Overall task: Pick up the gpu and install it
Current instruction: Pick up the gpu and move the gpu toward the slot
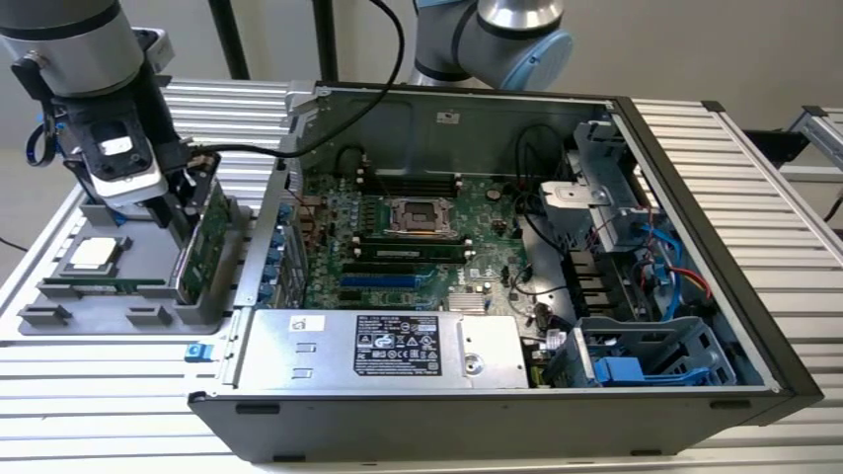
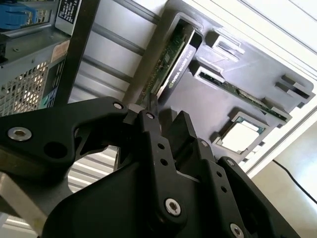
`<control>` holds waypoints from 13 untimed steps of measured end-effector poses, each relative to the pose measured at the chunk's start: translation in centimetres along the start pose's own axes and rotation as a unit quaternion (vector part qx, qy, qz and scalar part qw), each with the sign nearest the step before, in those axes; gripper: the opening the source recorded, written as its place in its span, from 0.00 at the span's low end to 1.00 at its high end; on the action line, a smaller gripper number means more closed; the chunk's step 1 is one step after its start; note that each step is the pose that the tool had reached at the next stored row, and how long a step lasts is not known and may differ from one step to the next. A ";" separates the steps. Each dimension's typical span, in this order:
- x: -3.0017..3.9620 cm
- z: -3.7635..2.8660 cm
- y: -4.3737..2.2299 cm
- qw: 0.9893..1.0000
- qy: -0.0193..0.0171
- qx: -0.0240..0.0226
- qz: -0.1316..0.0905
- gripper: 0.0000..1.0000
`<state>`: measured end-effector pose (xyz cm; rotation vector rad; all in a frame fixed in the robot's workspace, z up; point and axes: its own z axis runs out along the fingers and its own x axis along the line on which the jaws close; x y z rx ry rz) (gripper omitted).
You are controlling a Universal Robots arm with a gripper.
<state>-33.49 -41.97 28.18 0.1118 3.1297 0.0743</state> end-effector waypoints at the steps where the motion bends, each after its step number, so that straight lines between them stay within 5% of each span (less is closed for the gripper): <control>1: 0.00 0.05 0.00 1.000 0.000 0.000 0.000 1.00; 13: 0.00 0.96 -0.05 1.000 0.000 0.000 0.000 1.00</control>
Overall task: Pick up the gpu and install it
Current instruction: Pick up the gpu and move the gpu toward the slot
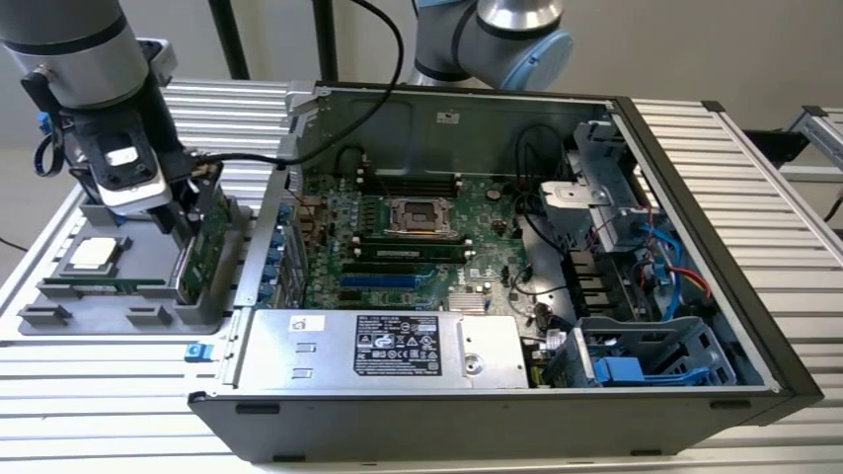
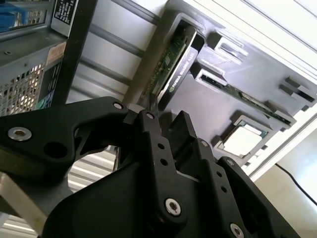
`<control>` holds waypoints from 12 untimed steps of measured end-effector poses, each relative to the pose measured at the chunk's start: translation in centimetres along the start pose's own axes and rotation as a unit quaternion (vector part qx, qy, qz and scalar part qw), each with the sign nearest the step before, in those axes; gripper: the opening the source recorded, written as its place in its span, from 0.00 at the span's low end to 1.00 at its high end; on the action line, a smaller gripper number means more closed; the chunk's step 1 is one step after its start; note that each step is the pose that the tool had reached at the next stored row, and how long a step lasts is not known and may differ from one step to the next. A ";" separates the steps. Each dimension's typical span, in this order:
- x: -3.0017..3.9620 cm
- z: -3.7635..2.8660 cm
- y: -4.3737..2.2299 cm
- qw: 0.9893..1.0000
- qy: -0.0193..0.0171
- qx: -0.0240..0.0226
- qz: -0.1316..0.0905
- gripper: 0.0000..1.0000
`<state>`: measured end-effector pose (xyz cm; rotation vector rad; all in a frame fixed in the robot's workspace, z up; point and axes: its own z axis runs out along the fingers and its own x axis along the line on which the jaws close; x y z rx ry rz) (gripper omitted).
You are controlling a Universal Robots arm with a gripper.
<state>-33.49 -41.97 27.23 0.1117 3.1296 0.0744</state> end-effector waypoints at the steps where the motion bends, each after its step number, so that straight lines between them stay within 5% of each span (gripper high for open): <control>1: 0.00 0.08 0.00 1.000 0.000 0.000 0.000 1.00; 12: 0.00 0.89 -0.04 1.000 0.000 0.000 0.000 1.00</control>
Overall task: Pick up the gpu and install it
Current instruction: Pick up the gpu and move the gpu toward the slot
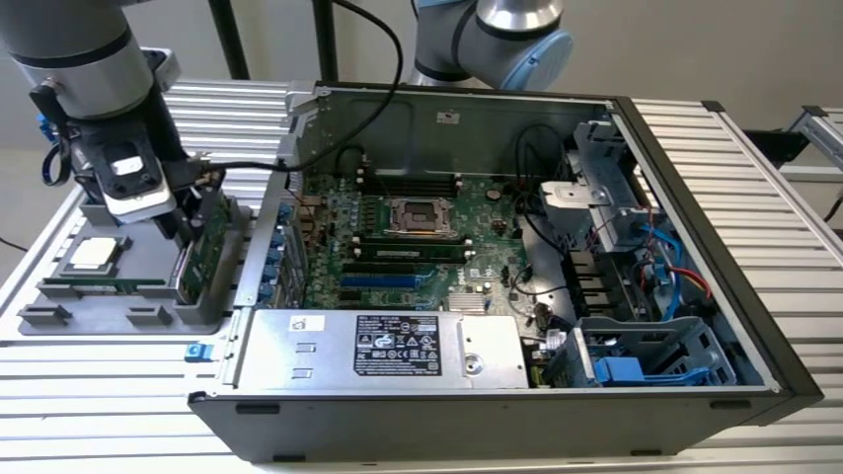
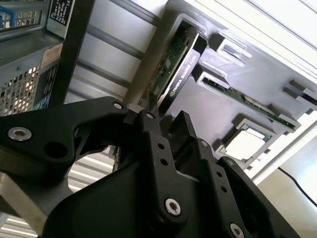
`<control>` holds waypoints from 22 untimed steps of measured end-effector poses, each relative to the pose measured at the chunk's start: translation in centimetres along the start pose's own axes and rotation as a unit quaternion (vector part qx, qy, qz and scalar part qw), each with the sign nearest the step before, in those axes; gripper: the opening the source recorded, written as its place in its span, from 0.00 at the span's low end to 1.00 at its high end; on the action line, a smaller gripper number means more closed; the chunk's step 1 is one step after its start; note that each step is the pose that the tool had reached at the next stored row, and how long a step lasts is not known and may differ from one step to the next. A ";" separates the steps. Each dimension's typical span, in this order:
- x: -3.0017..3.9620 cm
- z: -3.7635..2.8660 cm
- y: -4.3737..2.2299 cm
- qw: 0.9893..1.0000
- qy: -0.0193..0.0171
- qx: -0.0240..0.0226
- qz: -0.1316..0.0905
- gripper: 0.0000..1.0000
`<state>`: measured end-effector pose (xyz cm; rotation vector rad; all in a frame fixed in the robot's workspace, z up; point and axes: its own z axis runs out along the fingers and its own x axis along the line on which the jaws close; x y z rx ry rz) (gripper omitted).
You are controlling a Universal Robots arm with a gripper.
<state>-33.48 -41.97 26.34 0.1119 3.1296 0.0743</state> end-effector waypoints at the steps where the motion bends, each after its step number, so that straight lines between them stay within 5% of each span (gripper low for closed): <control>1: 0.00 0.08 -0.01 1.000 0.000 0.000 0.000 1.00; 22: 0.01 0.97 -0.05 1.000 0.000 0.000 0.000 1.00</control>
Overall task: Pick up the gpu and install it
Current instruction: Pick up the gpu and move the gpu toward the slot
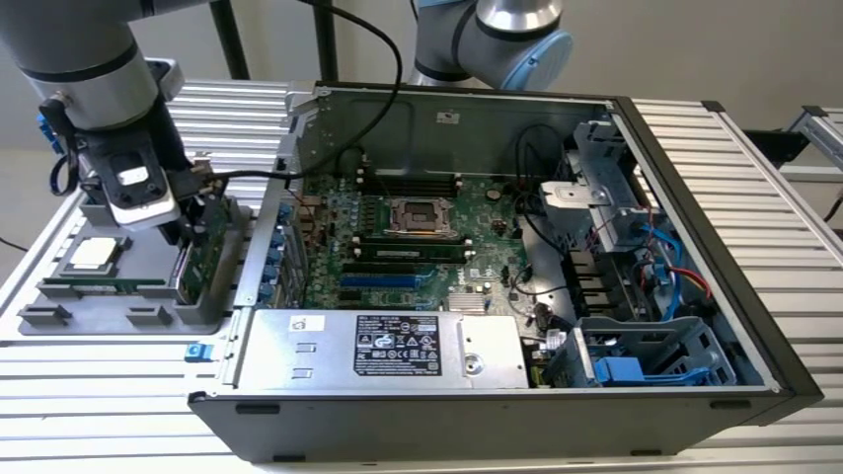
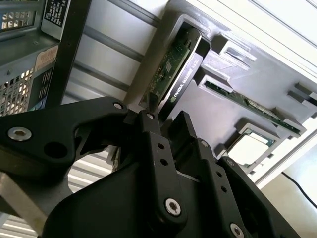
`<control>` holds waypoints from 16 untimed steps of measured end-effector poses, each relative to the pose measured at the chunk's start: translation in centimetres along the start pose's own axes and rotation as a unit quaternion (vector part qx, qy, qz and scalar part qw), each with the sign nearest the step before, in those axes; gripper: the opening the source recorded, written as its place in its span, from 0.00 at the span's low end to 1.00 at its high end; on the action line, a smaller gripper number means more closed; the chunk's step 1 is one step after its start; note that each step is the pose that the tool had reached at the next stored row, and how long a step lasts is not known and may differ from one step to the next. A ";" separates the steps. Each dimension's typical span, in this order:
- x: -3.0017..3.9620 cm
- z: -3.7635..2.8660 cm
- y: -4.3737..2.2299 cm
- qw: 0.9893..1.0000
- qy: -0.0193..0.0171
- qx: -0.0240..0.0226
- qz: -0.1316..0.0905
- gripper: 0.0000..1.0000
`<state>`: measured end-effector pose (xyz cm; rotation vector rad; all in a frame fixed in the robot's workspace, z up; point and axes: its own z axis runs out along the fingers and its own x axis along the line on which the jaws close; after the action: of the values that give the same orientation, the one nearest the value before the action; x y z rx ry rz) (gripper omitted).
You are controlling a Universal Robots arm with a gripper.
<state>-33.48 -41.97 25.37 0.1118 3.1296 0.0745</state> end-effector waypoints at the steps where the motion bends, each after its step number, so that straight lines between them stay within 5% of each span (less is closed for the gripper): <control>1: 0.00 0.04 0.00 1.000 0.000 0.000 0.000 1.00; 16: 0.00 0.54 -0.03 1.000 0.000 0.000 0.000 1.00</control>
<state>-33.48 -41.97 24.83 0.1118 3.1297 0.0744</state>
